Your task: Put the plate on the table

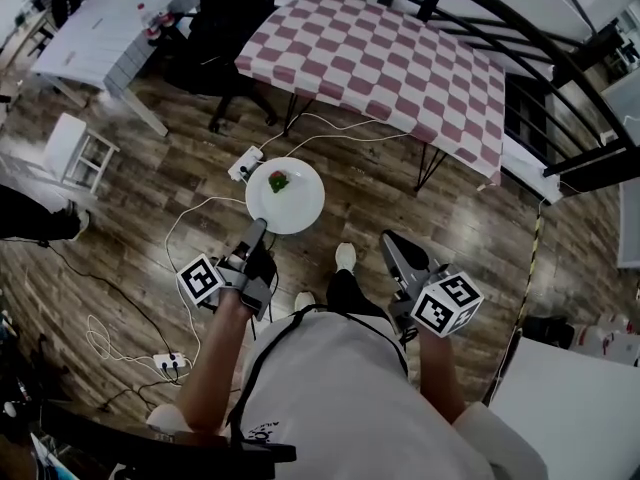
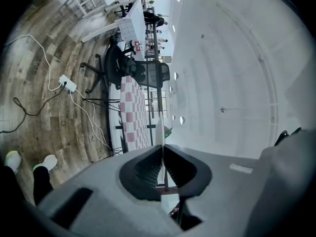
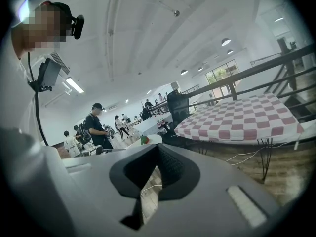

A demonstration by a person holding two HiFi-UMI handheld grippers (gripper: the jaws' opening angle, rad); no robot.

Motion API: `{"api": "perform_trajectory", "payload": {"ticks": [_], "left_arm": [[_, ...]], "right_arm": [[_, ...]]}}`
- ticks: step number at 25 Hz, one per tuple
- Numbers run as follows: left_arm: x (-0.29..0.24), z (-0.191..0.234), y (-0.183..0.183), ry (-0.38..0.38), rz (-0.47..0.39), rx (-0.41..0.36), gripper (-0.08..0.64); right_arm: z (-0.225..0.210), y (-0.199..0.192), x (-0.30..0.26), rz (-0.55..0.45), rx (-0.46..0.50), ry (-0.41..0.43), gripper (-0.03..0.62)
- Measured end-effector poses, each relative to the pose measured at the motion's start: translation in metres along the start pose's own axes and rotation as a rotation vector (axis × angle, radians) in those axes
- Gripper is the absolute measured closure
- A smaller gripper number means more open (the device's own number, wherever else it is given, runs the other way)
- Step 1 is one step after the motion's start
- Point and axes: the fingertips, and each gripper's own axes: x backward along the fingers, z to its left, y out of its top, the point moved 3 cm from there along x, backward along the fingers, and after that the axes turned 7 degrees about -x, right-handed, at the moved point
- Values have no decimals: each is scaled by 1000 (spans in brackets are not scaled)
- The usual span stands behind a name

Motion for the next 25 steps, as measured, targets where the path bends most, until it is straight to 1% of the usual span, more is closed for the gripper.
{"api": "perform_trajectory", "payload": {"ticks": [6, 12, 16, 20, 25], "left_arm": [[-25, 5, 10, 1, -8, 7, 540], [-58, 3, 20, 10, -25, 19, 540], [-81, 4, 25, 12, -47, 12, 540], [-104, 4, 25, 18, -55, 10, 540], [-145, 1, 17, 21, -58, -6, 540]], "right_arm": [[-17, 14, -17, 14, 3, 2, 583], [-38, 39, -38, 47, 1, 18, 583], [-56, 59, -51, 56, 8, 38, 583], [-73, 76, -56, 54, 7, 52, 583], [-109, 100, -56, 50, 4, 65, 583]]}}
